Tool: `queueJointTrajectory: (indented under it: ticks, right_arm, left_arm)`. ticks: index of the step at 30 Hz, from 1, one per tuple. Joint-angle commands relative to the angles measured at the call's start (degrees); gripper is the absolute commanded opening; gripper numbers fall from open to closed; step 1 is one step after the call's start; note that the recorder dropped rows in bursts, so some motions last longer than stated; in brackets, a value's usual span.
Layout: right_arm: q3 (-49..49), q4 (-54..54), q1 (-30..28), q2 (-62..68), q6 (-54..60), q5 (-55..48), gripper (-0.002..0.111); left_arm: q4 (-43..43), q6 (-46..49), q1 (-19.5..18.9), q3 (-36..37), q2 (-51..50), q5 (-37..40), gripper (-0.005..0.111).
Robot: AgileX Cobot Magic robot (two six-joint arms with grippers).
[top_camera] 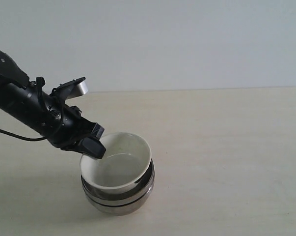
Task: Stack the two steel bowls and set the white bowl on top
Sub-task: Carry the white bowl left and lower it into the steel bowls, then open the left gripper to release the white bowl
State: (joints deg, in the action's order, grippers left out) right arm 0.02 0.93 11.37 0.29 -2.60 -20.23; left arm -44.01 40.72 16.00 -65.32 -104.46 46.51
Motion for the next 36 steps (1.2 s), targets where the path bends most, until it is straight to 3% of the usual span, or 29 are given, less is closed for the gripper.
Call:
queueJointTrajectory:
  ticks: [1,20,23,26,36]
  right_arm:
    - [0.0,0.0,-0.5,-0.3,0.1,0.7,0.0]
    - [0.0,0.0,-0.5,-0.3,0.1,0.7,0.0]
    - [0.0,0.0,-0.5,-0.3,0.1,0.7,0.0]
    - [0.0,0.0,-0.5,-0.3,0.1,0.7,0.0]
    - [0.0,0.0,-0.5,-0.3,0.1,0.7,0.0]
  left_arm:
    - [0.5,1.0,-0.1,1.7,0.1,-1.1,0.004]
    - [-0.3,1.7,-0.1,1.7,0.0,-1.7,0.004]
    - [-0.3,1.7,-0.1,1.7,0.0,-1.7,0.017]
    - [-0.3,1.7,-0.1,1.7,0.0,-1.7,0.063]
    - [-0.2,-0.1,-0.1,-1.6,2.0,0.6,0.065]
